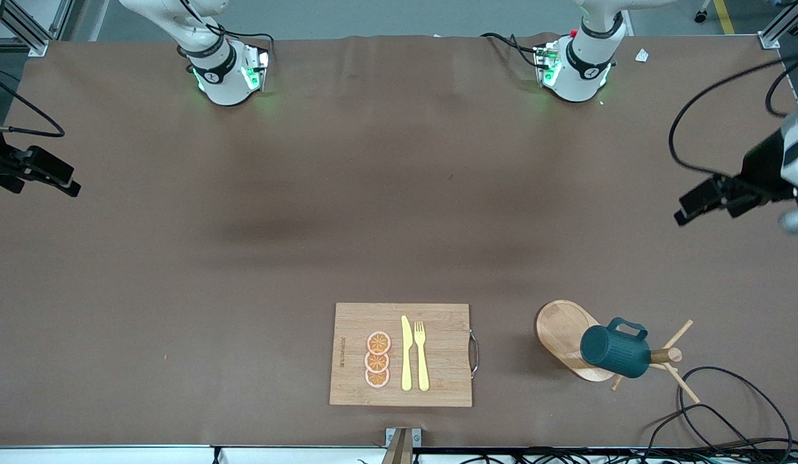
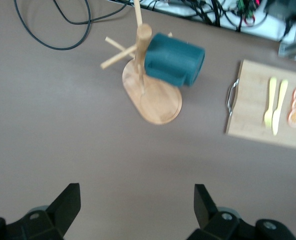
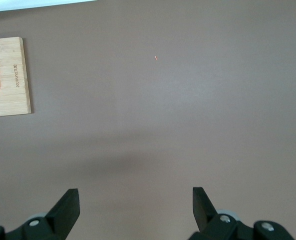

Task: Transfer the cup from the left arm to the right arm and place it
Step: 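Move the left gripper toward the teal mug on the wooden stand, then close the left gripper on the teal mug's body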

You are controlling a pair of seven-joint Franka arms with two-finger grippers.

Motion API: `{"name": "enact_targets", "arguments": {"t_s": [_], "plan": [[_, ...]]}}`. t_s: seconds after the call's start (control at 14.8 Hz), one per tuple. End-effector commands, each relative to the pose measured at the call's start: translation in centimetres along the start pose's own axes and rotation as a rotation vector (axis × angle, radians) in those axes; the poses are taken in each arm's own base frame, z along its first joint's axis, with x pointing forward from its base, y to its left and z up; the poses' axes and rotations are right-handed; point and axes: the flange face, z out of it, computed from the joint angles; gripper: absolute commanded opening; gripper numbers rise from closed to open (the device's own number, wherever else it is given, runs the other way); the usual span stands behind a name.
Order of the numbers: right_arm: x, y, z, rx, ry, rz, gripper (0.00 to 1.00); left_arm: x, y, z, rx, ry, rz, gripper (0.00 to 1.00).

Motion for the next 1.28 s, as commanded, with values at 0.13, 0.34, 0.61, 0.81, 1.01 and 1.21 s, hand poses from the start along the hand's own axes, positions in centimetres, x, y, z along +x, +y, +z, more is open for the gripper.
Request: {"name": "enact_targets", "arguments": {"t_s": [0.13, 0.34, 0.61, 0.81, 1.01, 1.21], "plan": [[-0.2, 0.2, -0.1, -0.012, 0.001, 0.013, 1.00, 4.6, 1.2, 5.3, -0.053, 0.034, -0.157, 1.00], [-0.2, 0.3, -0.1, -0.012, 0.000, 0.014, 1.00, 6.1, 1.5, 8.2, -0.138, 0.034, -0.316, 1.00], [-0.2, 0.3, 0.0, -0.012, 0.000, 0.016, 1.00, 7.3, 1.6, 12.2, -0.187, 0.031, -0.556, 1.00], [-0.2, 0.3, 0.0, -0.012, 0.000, 0.014, 1.00, 7.8, 1.2, 15.7, -0.232, 0.038, -0.703, 1.00], [-0.1, 0.3, 0.1, -0.012, -0.002, 0.014, 1.00, 6.9, 0.1, 19.8, -0.236, 0.066, -0.753, 1.00], [-0.2, 0.2, 0.1, -0.012, -0.004, 0.013, 1.00, 6.6, -0.5, 21.2, -0.313, 0.030, -0.857, 1.00]]}}
